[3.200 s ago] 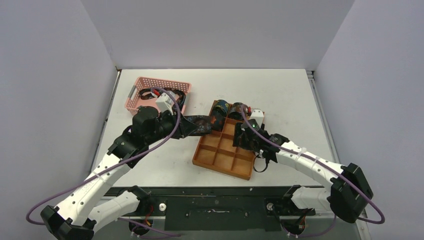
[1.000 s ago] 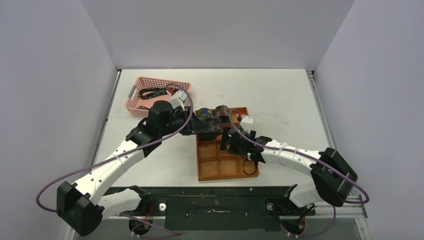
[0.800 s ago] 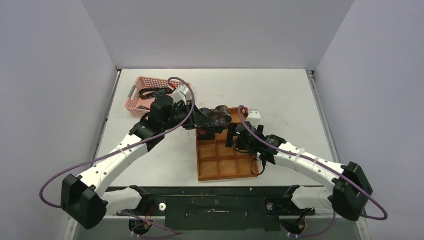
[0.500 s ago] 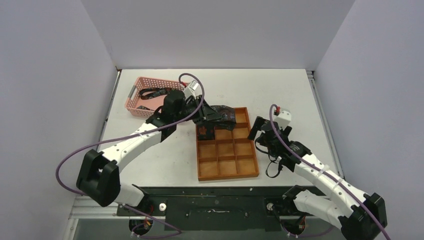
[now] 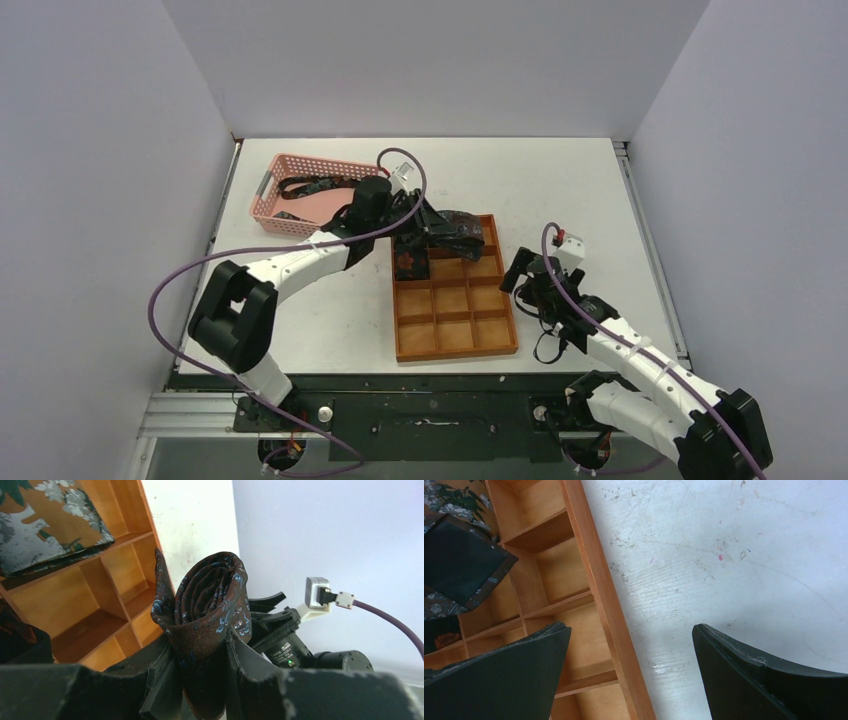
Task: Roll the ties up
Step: Place the tie in the storage box.
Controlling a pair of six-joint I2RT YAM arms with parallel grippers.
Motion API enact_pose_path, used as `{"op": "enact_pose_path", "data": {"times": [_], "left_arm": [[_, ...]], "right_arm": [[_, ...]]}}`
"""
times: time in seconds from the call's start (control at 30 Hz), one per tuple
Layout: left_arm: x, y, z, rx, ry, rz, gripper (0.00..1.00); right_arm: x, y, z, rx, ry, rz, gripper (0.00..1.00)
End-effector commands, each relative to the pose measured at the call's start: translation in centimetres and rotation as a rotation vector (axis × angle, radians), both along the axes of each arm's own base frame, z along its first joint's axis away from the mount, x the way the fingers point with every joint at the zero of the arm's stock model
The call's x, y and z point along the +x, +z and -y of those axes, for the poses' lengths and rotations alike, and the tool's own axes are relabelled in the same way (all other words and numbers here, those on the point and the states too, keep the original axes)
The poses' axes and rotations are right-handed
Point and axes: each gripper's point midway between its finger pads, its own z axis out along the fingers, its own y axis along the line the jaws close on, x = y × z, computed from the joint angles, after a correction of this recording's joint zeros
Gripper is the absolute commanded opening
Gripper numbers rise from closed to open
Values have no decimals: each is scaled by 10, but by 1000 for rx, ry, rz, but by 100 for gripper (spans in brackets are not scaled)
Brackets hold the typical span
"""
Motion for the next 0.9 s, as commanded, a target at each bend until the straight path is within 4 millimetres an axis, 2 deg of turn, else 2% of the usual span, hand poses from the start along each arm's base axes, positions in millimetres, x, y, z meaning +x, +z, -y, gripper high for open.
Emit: {"op": "enact_pose_path", "data": {"times": [0.0,0.13,0.37,0.87], "left_arm": [[9,-6,4,108,-5,43,0],[11,-31,2,157,2,2,0],[9,-59,7,186,-11,-55,0],[9,-106,-29,561,14,-79,0]], "right_arm": [[7,0,-3,24,2,24,98],[7,-5,-2,22,3,23,98],[2,-16,2,31,1,16,98],[-3,-35,-2,50,21,-6,98]]}}
